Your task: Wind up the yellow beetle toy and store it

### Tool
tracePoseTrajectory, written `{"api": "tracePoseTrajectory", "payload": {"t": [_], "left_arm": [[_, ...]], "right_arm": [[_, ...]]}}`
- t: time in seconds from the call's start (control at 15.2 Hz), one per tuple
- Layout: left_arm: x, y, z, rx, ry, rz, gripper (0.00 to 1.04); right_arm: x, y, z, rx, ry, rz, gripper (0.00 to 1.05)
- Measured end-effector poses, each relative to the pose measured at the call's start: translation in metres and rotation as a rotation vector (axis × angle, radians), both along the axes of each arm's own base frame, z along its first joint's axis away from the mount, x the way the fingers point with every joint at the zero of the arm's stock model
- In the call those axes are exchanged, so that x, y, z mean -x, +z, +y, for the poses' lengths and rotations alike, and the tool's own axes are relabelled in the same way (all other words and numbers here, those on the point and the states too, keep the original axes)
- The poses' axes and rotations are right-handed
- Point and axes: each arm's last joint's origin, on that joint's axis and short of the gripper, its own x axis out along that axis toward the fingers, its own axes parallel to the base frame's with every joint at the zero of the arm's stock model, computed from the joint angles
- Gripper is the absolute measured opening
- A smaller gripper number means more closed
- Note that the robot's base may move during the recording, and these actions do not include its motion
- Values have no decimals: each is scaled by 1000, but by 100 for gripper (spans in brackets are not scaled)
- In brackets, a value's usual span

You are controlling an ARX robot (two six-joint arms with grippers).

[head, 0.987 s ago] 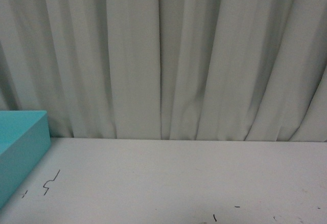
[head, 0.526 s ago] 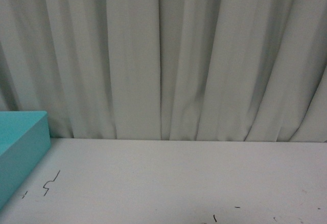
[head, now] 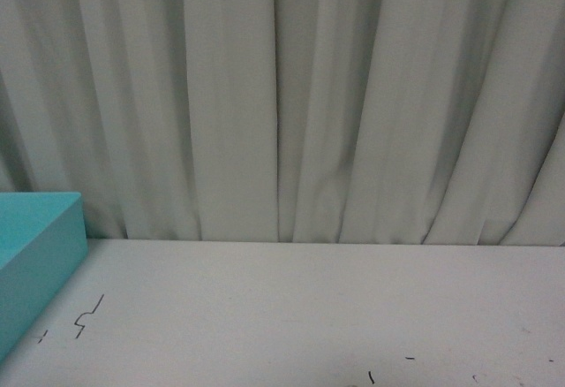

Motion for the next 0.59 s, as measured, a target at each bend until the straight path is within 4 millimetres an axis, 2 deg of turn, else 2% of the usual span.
{"api": "tracePoseTrajectory", "payload": {"t": [0.07,0.2,0.33,0.46,0.59], "left_arm": [[0,0,0,0,0,0,34],[0,0,0,0,0,0,62],[0,0,0,0,0,0,83],[0,0,0,-2,0,0,100],[0,0,0,-1,0,0,98]], "right_arm": [[0,0,0,0,0,0,98],[0,0,0,0,0,0,98],[0,0,0,0,0,0,98],[0,0,0,0,0,0,98],[0,0,0,0,0,0,98]]}}
